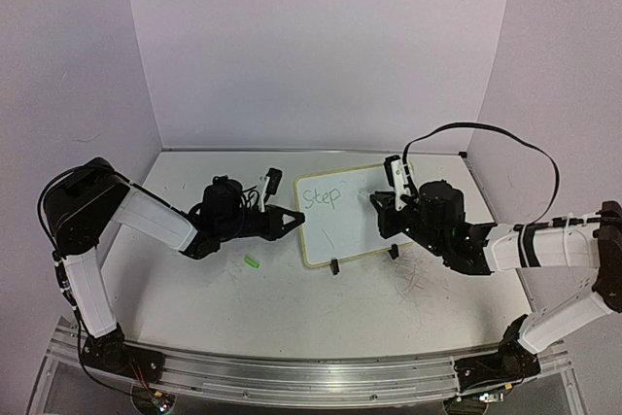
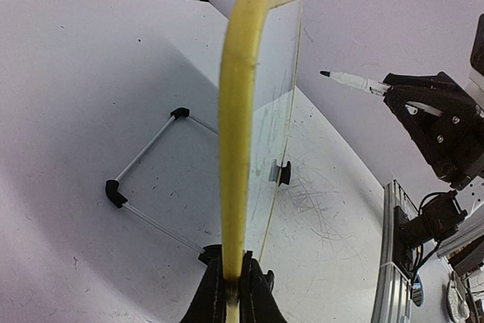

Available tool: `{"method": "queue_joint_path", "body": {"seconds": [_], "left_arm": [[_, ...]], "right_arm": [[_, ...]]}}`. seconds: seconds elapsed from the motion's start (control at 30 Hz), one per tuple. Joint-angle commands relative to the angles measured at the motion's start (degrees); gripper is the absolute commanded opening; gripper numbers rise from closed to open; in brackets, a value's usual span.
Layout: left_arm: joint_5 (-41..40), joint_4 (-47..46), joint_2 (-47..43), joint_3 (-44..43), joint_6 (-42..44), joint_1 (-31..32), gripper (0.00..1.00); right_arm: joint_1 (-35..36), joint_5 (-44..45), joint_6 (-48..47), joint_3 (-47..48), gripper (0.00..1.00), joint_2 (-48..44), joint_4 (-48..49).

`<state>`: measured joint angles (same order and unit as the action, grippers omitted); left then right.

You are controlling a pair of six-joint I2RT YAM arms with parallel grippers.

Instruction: Write a sentence on the whiteboard

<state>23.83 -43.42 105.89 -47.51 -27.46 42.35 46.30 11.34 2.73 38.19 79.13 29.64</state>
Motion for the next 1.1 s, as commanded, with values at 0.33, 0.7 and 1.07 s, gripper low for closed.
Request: {"method": "queue_joint_path", "body": {"seconds": [0.33, 0.7, 1.07], "left_arm": [[-3.0, 1.6, -1.3, -1.2, 0.0, -0.1, 0.00], [-2.9, 1.6, -1.4, -1.1, 0.2, -0.1, 0.00], [-2.8, 1.6, -1.3, -1.2, 0.3, 0.0, 0.00]], "right_arm": [[0.2, -1.0, -0.3, -0.1, 0.00, -2.2, 2.5], [0.2, -2.7, -0.4, 3.0, 0.00, 0.3, 1.1], [0.2, -0.5, -1.0, 4.7, 0.00, 2.7, 3.0]]}}
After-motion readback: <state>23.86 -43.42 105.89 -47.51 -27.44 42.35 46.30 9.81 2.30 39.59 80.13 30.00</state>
